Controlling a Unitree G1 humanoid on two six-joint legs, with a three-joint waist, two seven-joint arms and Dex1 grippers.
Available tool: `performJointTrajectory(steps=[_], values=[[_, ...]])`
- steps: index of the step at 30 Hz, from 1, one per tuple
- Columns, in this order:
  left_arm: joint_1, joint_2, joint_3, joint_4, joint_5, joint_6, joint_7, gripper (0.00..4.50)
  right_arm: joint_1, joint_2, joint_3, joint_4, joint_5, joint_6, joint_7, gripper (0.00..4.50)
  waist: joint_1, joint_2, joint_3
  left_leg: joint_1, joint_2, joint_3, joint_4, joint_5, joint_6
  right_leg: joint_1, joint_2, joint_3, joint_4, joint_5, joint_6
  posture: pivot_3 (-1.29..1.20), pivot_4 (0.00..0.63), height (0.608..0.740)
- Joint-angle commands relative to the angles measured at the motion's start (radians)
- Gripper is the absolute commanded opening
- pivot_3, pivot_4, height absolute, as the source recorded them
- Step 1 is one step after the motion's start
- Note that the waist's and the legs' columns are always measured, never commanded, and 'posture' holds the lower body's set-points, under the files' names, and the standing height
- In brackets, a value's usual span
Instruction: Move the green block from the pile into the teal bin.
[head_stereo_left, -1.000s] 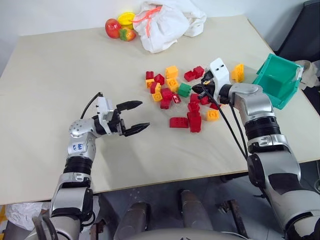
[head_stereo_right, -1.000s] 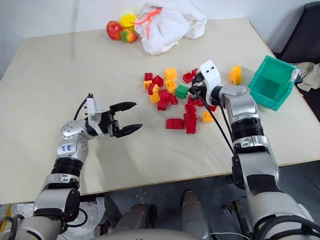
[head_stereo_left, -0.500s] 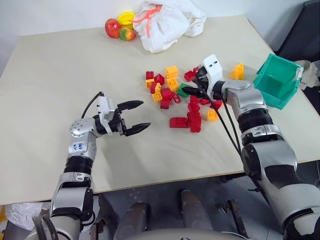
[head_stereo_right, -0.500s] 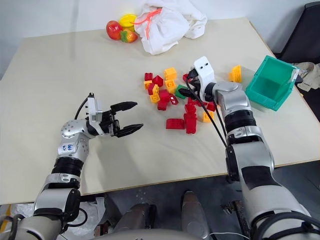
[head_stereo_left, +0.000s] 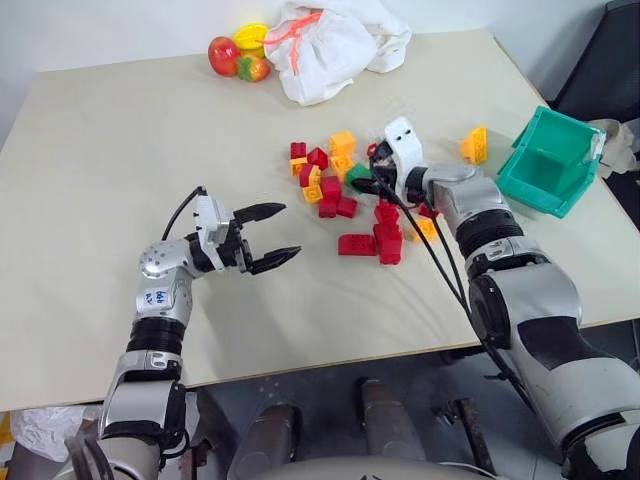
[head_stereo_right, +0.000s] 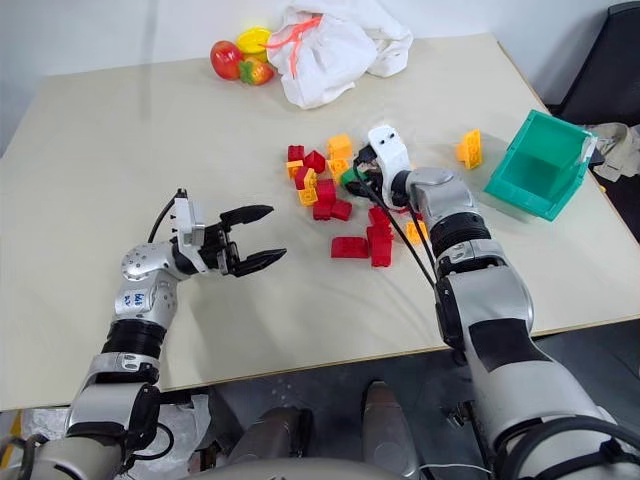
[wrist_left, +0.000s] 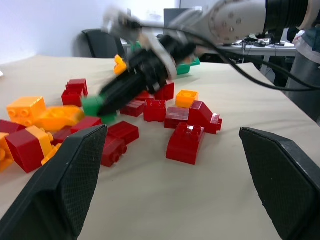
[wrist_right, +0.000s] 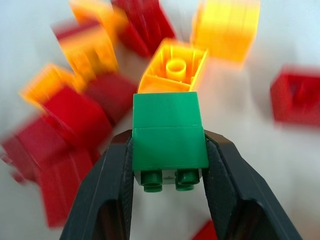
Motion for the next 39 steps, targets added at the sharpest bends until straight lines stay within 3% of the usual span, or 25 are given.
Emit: performJointTrajectory(steps=[1, 4, 8, 14, 18, 21, 26, 31, 35, 39], values=[[-0.018, -0.003, -0.019, -0.065, 0.005, 0.022, 0.022, 4.5, 0.068, -0.045, -0.032, -0.312, 0.057, 0.093, 0.028, 1.5, 0.001, 0.0, 0.0, 0.0, 0.0, 0.0, 0.0, 0.0, 0.0, 0.0, 0.0, 0.0, 0.0, 0.0, 0.0, 0.0, 0.15, 0.74], [-0.054, -0.018, -0.061, -0.08, 0.04, 0.042, 0.053, 4.5, 0.196, -0.105, -0.047, -0.663, 0.079, 0.22, 0.006, 1.5, 0.012, 0.0, 0.0, -0.001, 0.0, -0.002, 0.0, 0.0, 0.0, 0.0, 0.0, -0.001, 0.0, 0.0, 0.0, 0.0, 0.15, 0.74], [-0.131, -0.058, -0.121, -0.074, 0.094, 0.062, 0.104, 4.5, 0.356, -0.28, -0.089, -1.049, 0.058, 0.407, -0.019, 1.5, 0.044, 0.0, 0.0, -0.012, -0.003, -0.004, 0.006, 0.0, 0.001, -0.007, -0.002, -0.002, 0.001, 0.0, 0.001, 0.0, 0.15, 0.74], [-0.255, -0.117, -0.189, 0.02, 0.191, 0.056, 0.18, 4.5, 0.496, -0.542, -0.161, -1.21, 0.025, 0.567, -0.04, 1.5, 0.059, 0.0, 0.0, -0.014, -0.002, 0.004, 0.007, -0.001, 0.001, -0.011, -0.001, 0.001, 0.001, 0.001, 0.001, 0.0, 0.15, 0.74], [-0.339, -0.157, -0.232, 0.104, 0.257, 0.057, 0.234, 4.5, 0.541, -0.655, -0.2, -1.154, 0.013, 0.544, -0.057, 1.5, 0.059, -0.001, 0.0, -0.012, -0.002, 0.01, 0.008, -0.001, 0.002, -0.011, -0.001, 0.005, 0.0, 0.002, 0.002, 0.0, 0.15, 0.74], [-0.427, -0.217, -0.259, 0.191, 0.292, 0.064, 0.27, 4.5, 0.519, -0.722, -0.195, -0.925, -0.028, 0.397, -0.093, 1.5, 0.062, -0.001, 0.001, -0.01, -0.002, 0.014, 0.007, -0.001, 0.003, -0.011, -0.001, 0.007, 0.0, 0.004, 0.004, 0.0, 0.15, 0.74], [-0.522, -0.267, -0.256, 0.318, 0.322, 0.036, 0.313, 4.5, 0.378, -0.701, -0.134, -0.541, -0.058, 0.163, -0.123, 1.5, 0.056, -0.001, 0.001, -0.009, -0.002, 0.02, 0.004, 0.001, 0.006, -0.01, 0.0, 0.012, -0.007, 0.009, 0.006, 0.0, 0.15, 0.74], [-0.559, -0.291, -0.233, 0.383, 0.308, 0.031, 0.318, 4.5, 0.225, -0.668, -0.105, -0.227, -0.077, -0.034, -0.144, 3.14, 0.05, -0.001, 0.001, -0.008, -0.001, 0.028, -0.001, 0.002, 0.007, -0.014, 0.001, 0.019, -0.009, 0.011, 0.007, 0.0, 0.15, 0.74], [-0.545, -0.276, -0.206, 0.381, 0.289, 0.061, 0.306, 4.5, 0.181, -0.666, -0.117, -0.165, -0.056, -0.084, -0.128, 4.47, 0.055, -0.001, 0.001, -0.009, -0.001, 0.029, -0.002, 0.002, 0.008, -0.014, 0.001, 0.019, -0.009, 0.012, 0.008, 0.0, 0.15, 0.74], [-0.5, -0.248, -0.18, 0.335, 0.27, 0.09, 0.28, 4.5, 0.265, -0.676, -0.149, -0.3, -0.017, -0.039, -0.1, 4.47, 0.058, -0.001, 0.001, -0.01, -0.001, 0.029, -0.001, 0.002, 0.009, -0.014, 0.001, 0.02, -0.01, 0.013, 0.009, 0.0, 0.15, 0.74]])
